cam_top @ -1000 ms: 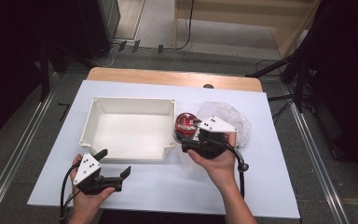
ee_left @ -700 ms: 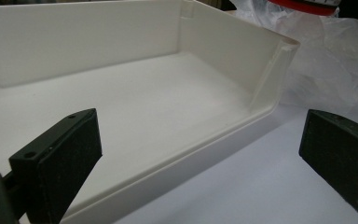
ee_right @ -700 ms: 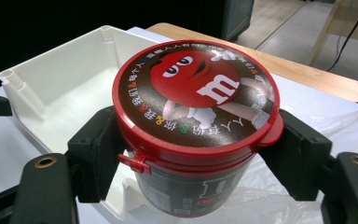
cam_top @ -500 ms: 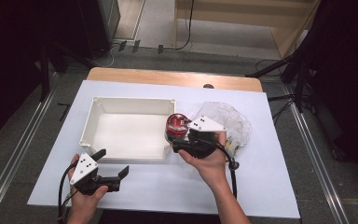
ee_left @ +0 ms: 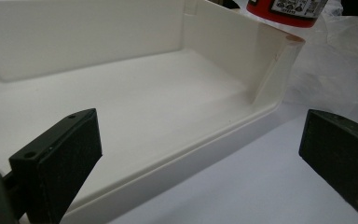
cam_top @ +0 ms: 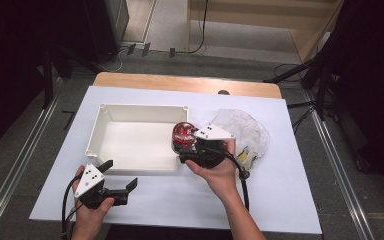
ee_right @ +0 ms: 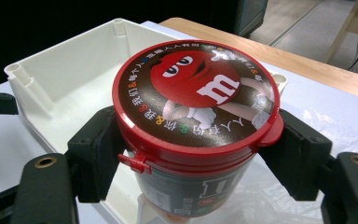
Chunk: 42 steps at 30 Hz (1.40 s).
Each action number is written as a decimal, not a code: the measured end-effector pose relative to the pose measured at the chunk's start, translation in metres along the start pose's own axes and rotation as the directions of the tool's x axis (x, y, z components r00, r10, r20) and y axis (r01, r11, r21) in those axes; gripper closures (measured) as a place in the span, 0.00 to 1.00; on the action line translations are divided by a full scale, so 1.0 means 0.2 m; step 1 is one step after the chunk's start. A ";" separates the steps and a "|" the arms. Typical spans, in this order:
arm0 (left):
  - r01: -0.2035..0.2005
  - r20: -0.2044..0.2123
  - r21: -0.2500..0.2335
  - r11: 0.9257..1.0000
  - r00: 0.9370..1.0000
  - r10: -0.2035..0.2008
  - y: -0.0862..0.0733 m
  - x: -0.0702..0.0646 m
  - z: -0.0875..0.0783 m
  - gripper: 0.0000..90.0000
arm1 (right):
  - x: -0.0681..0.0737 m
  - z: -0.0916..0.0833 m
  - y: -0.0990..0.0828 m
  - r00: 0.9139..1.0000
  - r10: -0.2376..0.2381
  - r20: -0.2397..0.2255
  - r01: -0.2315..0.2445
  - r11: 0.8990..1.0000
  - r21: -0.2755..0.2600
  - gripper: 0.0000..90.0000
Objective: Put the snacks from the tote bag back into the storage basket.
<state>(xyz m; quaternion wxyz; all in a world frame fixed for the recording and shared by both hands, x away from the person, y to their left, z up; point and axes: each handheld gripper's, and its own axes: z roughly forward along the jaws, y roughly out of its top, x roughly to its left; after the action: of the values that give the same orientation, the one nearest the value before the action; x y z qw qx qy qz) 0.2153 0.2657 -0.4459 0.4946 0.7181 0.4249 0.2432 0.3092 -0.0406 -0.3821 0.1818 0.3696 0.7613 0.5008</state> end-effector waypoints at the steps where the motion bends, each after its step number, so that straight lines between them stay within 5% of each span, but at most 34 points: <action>1: 0.002 0.000 0.001 1.000 1.000 -0.002 0.00 0.00 0.00 0.00 | 0.00 0.00 0.00 1.000 -0.002 0.000 0.002 1.000 0.001 0.29; 42: 0.007 -0.012 -0.003 1.000 1.000 -0.007 0.00 0.02 -0.01 0.00 | 0.10 0.22 -0.05 0.995 -0.077 -0.071 0.083 0.992 0.090 0.29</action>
<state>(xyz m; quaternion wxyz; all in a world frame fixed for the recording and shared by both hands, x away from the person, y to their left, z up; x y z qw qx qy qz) 0.2156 0.2691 -0.4463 0.4939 0.7144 0.4301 0.2466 0.3205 -0.0002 -0.4072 0.1585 0.3298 0.8036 0.4694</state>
